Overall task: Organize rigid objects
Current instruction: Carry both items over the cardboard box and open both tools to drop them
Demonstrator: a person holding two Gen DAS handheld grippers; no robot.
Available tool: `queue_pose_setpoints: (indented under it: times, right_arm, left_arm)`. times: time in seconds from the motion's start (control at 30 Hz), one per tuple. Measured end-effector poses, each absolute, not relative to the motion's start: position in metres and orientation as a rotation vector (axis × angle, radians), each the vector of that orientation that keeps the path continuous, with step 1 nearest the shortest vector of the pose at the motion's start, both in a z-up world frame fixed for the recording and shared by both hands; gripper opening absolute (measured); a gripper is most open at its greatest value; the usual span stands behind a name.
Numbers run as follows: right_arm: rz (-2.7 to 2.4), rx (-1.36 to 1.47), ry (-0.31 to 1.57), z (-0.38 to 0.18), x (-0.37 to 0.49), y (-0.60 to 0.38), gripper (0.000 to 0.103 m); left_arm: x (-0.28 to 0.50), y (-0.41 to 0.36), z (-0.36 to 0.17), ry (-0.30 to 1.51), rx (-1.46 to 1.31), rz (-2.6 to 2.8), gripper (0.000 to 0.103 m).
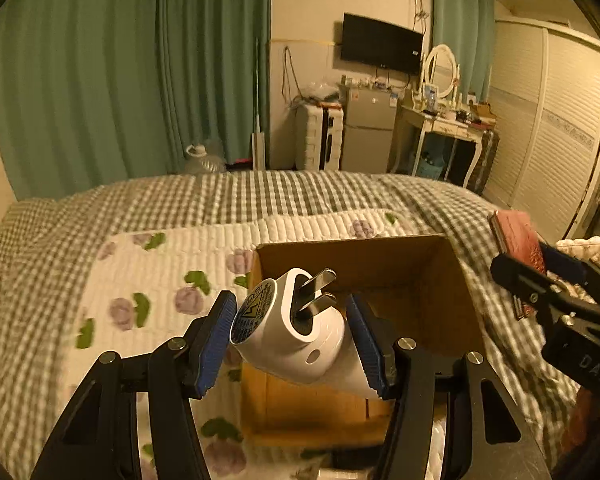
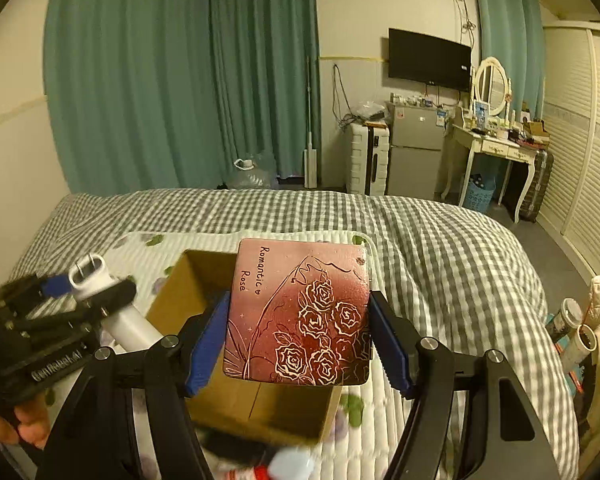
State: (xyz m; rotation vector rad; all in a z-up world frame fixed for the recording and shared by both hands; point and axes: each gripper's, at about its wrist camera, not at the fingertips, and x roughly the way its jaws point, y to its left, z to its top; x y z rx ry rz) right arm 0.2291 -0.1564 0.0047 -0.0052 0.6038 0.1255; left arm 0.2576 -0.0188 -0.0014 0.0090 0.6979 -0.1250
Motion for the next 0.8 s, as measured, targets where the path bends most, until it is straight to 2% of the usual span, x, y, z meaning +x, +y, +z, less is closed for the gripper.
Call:
queue_pose_setpoints:
  times: [0.3,0.33,0.37,0.4,0.67,0.7,0.73,0.77,0.8]
  right_arm:
    - [0.141,-0.091,0.618,-0.030,0.290,-0.158,0.067]
    - [0.142,-0.091,0.620,-0.033,0.295,-0.159,0.067]
    - [0.147,-0.083,0.624,-0.036,0.299,-0.161,0.067]
    - [0.153,-0.078,0.629,-0.039,0.303,-0.162,0.067]
    - [0.163,-0.061,0.633,-0.045,0.305,-0.159,0.068]
    - [0.159,-0.056,0.634,-0.044,0.304,-0.159,0.072]
    - [0.163,-0.043,0.644,-0.042,0.302,-0.160,0.089]
    - [0.154,-0.037,0.647,-0.039,0.299,-0.162,0.094]
    - [0.136,-0.040,0.638,-0.035,0.294,-0.164,0.094]
  left_arm:
    - [0.303,-0.050,-0.048,0.738,0.073,-0.184,0.060]
    - [0.305,-0.048,-0.049,0.734,0.054,-0.190,0.066]
    - [0.306,-0.049,-0.048,0.733,0.046,-0.187,0.078]
    - [0.306,-0.047,-0.046,0.727,0.037,-0.180,0.082]
    - [0.285,-0.030,-0.026,0.705,0.023,-0.138,0.083]
    - [0.279,-0.028,-0.021,0.695,0.032,-0.133,0.083]
    - [0.270,-0.025,-0.015,0.681,0.036,-0.129,0.083]
    - [0.261,-0.020,-0.008,0.677,0.032,-0.131,0.083]
    - [0.256,-0.018,-0.005,0.678,0.031,-0.131,0.083]
